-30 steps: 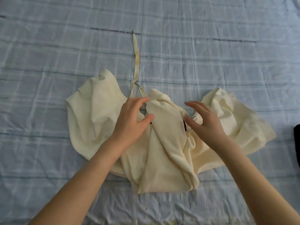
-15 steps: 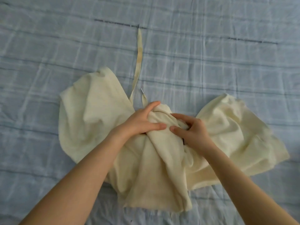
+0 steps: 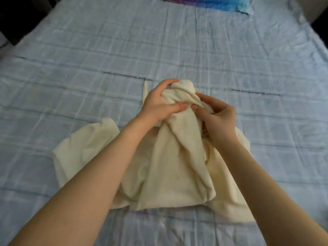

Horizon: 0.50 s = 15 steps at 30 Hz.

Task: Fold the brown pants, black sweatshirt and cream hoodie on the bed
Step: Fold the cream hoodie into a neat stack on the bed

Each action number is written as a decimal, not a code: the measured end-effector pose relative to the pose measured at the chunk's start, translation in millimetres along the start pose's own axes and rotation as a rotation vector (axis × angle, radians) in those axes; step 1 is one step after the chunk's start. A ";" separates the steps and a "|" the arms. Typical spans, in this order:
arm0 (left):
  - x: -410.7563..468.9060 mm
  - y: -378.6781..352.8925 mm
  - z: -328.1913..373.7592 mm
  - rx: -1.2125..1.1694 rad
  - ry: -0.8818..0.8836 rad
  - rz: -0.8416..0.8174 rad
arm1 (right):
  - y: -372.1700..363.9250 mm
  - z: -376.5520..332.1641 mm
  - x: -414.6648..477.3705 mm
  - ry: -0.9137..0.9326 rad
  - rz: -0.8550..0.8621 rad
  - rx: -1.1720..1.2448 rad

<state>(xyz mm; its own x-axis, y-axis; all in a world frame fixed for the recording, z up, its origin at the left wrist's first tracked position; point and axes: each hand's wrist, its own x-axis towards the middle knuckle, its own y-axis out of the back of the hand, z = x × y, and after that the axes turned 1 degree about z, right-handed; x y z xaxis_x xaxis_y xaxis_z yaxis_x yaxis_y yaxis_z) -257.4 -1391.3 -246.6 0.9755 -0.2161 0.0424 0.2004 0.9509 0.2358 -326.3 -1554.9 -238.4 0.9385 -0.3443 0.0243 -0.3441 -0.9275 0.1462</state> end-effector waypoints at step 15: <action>-22.4 -4.5 -45.5 0.083 0.141 0.086 | -9.7 33.8 -1.9 0.268 0.002 -0.552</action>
<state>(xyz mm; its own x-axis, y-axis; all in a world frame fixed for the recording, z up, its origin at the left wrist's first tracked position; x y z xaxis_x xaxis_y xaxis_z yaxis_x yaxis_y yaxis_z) -276.0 -1380.7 -292.7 0.9930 -0.0962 -0.0692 0.1133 0.9416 0.3171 -325.7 -1550.3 -273.3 0.9369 -0.2306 0.2627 -0.3478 -0.6902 0.6345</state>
